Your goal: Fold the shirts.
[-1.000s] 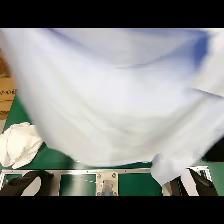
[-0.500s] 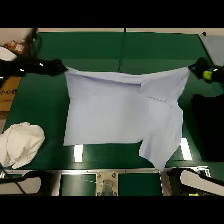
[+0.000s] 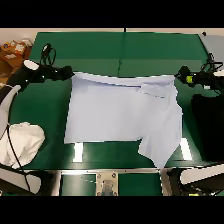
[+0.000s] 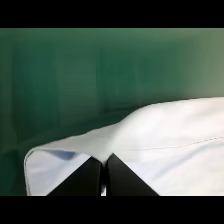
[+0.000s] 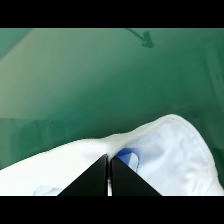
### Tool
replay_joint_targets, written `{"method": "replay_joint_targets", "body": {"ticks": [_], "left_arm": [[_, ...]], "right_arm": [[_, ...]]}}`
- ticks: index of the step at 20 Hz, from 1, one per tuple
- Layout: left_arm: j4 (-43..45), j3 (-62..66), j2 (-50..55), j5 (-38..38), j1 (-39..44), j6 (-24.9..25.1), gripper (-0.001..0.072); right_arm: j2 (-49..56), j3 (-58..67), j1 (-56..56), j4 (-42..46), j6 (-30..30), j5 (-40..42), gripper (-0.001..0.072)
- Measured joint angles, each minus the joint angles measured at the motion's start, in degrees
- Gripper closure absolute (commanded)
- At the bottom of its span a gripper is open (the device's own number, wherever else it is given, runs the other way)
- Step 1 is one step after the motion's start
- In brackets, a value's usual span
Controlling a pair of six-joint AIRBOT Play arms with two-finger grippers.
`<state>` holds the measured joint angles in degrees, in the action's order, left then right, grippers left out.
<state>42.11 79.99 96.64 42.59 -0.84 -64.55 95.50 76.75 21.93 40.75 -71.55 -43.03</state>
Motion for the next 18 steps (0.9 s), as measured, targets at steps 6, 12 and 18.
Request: {"method": "replay_joint_targets", "body": {"ticks": [6,12,18], "left_arm": [[5.3,3.9,0.1,13.0,-2.5,-2.1,0.0688],[10.5,0.1,0.2,23.6,-3.5,-4.5,0.0688],[11.4,-4.4,0.2,26.2,-3.6,-5.0,0.0687]], "right_arm": [[-4.5,0.6,4.1,7.3,0.0,-9.2,0.0696],[-13.2,-11.6,6.3,15.2,-0.3,-13.3,0.0696],[-15.4,-21.3,6.9,17.3,-0.4,-11.7,0.0692]]}}
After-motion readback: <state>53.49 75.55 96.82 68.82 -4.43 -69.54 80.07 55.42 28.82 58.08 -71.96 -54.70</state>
